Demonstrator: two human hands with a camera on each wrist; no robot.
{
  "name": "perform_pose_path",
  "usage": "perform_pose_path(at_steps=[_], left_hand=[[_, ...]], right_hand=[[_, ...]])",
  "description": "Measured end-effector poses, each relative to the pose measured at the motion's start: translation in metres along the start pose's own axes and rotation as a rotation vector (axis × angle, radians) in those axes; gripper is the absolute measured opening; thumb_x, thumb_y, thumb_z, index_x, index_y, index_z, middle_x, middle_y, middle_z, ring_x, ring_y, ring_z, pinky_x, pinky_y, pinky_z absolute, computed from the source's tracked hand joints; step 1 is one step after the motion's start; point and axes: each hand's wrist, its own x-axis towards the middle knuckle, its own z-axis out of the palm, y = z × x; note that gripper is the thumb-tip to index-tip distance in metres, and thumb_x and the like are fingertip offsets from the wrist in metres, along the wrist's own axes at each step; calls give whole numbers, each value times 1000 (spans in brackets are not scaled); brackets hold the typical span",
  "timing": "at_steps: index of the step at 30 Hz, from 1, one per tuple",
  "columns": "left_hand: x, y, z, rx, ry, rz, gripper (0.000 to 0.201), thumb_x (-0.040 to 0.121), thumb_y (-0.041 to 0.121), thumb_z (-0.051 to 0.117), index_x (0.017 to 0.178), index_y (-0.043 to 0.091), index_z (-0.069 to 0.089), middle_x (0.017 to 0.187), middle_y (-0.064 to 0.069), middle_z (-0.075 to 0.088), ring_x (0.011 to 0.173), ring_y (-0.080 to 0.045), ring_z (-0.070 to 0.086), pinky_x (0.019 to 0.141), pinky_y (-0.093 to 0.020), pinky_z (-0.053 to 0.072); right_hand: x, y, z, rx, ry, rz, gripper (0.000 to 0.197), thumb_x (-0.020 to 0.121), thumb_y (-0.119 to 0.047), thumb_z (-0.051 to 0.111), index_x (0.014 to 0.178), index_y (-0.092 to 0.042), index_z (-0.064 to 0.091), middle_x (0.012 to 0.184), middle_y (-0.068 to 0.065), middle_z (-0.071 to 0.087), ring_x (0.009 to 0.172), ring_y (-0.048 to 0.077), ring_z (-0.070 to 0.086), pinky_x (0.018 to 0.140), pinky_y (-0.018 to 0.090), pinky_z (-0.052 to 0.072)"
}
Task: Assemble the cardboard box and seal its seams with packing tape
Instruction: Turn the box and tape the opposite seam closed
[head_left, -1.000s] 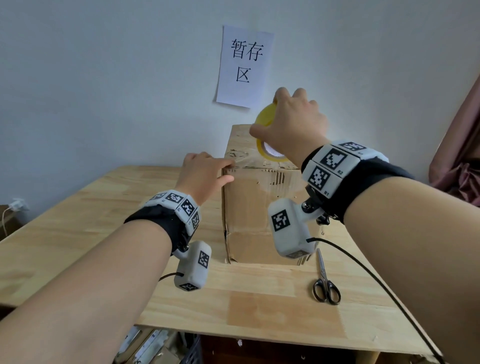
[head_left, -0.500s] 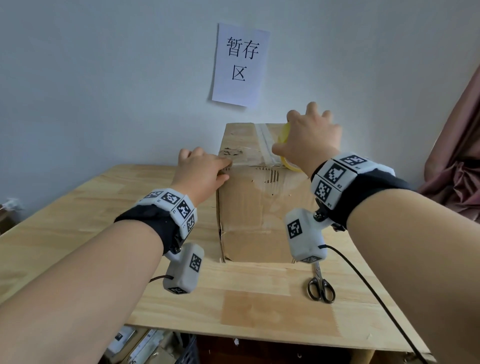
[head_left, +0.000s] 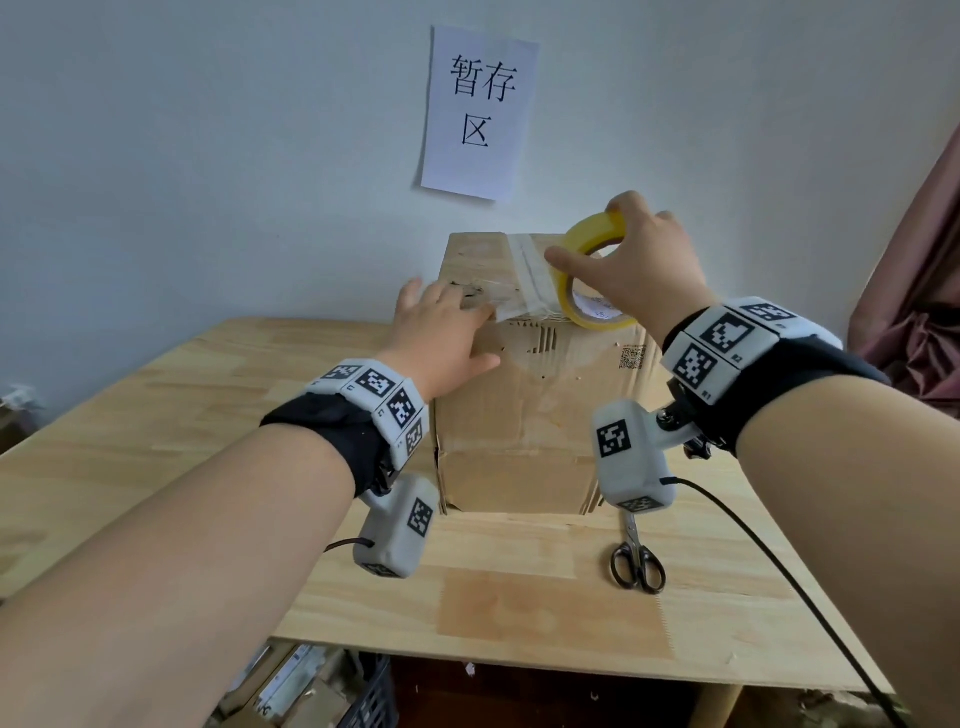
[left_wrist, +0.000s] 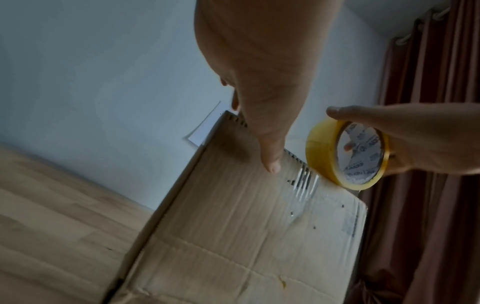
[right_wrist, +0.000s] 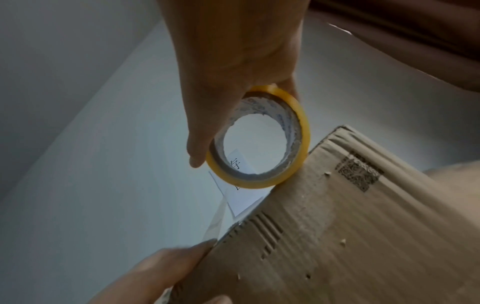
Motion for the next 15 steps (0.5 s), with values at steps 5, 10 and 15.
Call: perform_pose_path(at_steps=[5,10,15], left_hand=[[9,10,-3,-72,-49,41,54,95,47,42,140,17,36,135,-7,49,112,-31,54,72,-37,44],[14,15,-8,-28,-99,68,60,93,50,44,147,31,24,129,-12,54,108,-32,57,73,-37,48],[16,16,-11,-137,-72,43,40,96,35,45,134,21,46,116,-9,61,104,-30,57,75,-36,45]], right_hand=[[-6,2,2,100,48,3,74,79,-70,54,138,-27,43,123,9,50,104,27,55,78,32,43],[-9,7,1,177,42,26,90,75,-70,61,138,-12,35,104,2,51,93,18,52,75,31,44],[-1,28,4,298,-14,71,58,90,-45,59,134,-12,41,105,2,51,86,16,50,68,24,41]])
